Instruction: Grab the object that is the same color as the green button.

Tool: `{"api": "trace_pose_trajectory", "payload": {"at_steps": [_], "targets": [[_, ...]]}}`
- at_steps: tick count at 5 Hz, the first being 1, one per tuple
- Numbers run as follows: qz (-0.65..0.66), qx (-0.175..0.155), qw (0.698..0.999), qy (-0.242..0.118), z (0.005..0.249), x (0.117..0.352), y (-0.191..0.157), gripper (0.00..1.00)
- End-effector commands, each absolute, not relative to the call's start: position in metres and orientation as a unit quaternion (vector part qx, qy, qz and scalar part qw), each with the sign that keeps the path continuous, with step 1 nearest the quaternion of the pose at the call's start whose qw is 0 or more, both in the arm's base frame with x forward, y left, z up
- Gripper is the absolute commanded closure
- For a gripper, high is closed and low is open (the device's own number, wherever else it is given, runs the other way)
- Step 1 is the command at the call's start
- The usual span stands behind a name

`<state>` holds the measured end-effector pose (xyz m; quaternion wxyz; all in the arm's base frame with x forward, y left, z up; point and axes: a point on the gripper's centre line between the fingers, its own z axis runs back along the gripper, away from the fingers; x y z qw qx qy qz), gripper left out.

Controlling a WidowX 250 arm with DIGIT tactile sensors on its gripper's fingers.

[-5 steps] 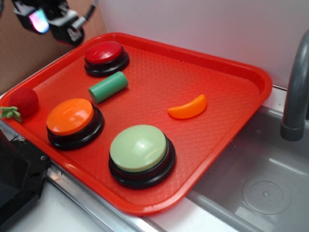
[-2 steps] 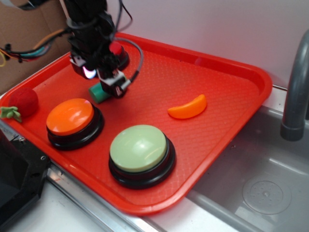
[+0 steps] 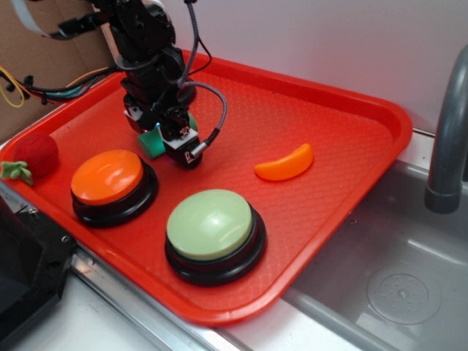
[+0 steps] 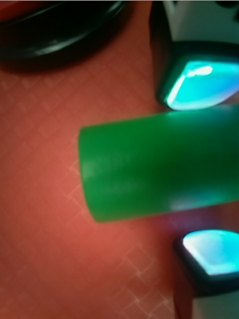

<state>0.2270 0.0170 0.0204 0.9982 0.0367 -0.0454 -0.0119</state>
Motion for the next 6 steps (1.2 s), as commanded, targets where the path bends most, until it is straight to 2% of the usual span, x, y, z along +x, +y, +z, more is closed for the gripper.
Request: {"api": "trace_pose_trajectory", "payload": {"at_steps": [1, 2, 3, 4, 5, 6], "targets": [[-0.005, -0.002, 0.997, -0.073, 0.069, 0.224, 0.02, 1.0], [0.016, 0.002, 0.996, -0.088, 0.117, 0.222, 0.014, 1.0], [0.028, -0.027, 0.995, -0.088, 0.167, 0.222, 0.006, 1.0], [0.015, -0.035, 0.994, -0.103, 0.209, 0.22, -0.008, 1.0], [0.013, -0.029, 0.991, -0.132, 0.228, 0.219, -0.017, 1.0], [0.01, -0.032, 0.993, -0.115, 0.211, 0.219, -0.012, 1.0]]}}
